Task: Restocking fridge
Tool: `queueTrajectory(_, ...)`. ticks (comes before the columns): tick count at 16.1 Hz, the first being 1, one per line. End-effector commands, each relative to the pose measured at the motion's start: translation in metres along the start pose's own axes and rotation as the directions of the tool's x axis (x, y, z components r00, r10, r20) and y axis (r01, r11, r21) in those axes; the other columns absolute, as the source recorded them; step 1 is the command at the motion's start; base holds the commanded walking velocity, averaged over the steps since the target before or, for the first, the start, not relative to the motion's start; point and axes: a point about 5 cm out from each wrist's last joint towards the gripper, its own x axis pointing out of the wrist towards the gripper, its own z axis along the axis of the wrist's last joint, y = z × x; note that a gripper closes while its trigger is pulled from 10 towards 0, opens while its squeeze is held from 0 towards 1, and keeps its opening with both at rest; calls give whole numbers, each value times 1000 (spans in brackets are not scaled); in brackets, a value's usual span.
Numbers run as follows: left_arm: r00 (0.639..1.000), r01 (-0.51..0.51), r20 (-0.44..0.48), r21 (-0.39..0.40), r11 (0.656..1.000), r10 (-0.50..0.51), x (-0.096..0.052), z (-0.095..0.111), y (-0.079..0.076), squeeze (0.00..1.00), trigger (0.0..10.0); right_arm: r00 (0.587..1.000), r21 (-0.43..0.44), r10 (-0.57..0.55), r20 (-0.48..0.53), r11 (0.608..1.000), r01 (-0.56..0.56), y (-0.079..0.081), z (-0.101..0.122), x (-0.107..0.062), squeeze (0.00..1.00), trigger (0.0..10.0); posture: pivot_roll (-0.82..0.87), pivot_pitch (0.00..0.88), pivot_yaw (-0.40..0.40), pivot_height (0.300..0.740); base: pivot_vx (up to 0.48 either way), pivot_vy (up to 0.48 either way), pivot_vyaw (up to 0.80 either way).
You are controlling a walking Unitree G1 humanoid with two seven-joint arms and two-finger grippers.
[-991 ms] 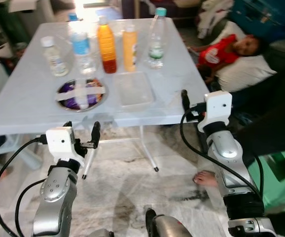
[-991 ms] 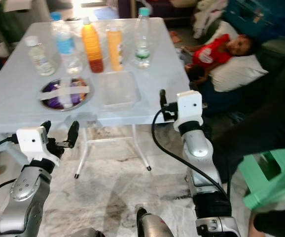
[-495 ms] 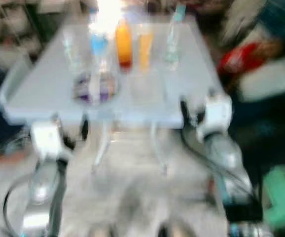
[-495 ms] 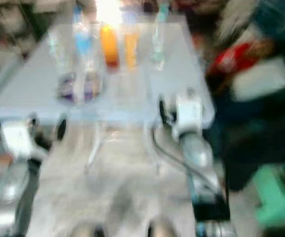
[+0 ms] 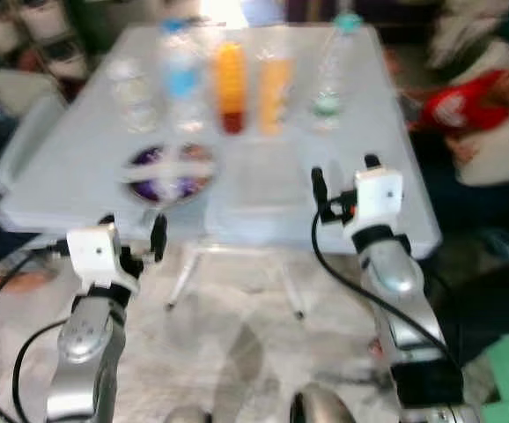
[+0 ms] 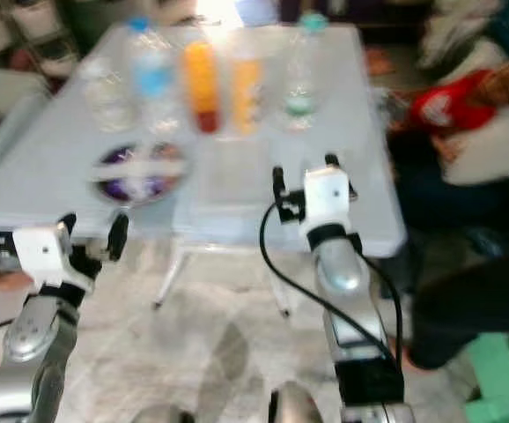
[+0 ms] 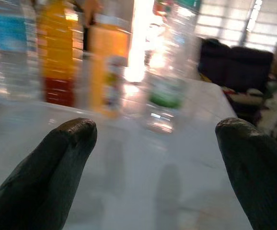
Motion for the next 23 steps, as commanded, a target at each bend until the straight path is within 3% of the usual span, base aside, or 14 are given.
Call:
queueTrajectory(1,1000,16,-5,7,1000,-15,1,0,-2,0,10000,1000,19,-7,10,1000,6,-3,2,-1,0,10000,-55,97,45,735,315,0,0)
queueTrajectory(4,1000,-10,-3,17,1000,10,2,1,2,0,10000,1000,33,19,25,999,-20,0,6,0,0,10000,-53,98,42,735,81,0,0)
queueTrajectory(6,999,-32,-1,27,999,32,1,1,6,0,10000,995,60,90,50,994,-93,5,9,0,0,10000,-51,98,40,735,0,0,0)
queueTrajectory(11,997,-77,-20,77,994,79,-2,-3,23,0,10000,987,47,127,97,990,-132,7,18,3,0,10000,-47,97,40,735,0,0,680)
queueTrajectory(14,990,-117,-69,94,989,123,-16,-9,43,0,10000,990,77,107,94,990,-114,3,17,0,0,10000,-42,102,42,735,0,0,708)
queueTrajectory(16,989,-120,-70,99,988,128,-18,-8,45,0,10000,998,104,42,47,993,-47,-4,8,1,0,10000,-36,105,42,735,0,0,0)
queueTrajectory(21,990,-115,-75,92,989,122,-17,-9,39,0,10000,999,134,41,-12,990,-39,-3,-3,-2,0,10000,-35,109,43,735,0,0,0)
queueTrajectory(23,989,-106,-88,99,989,115,-18,-11,38,0,10000,996,223,47,-75,974,-29,-3,-15,-4,0,10000,-30,120,50,735,0,0,0)
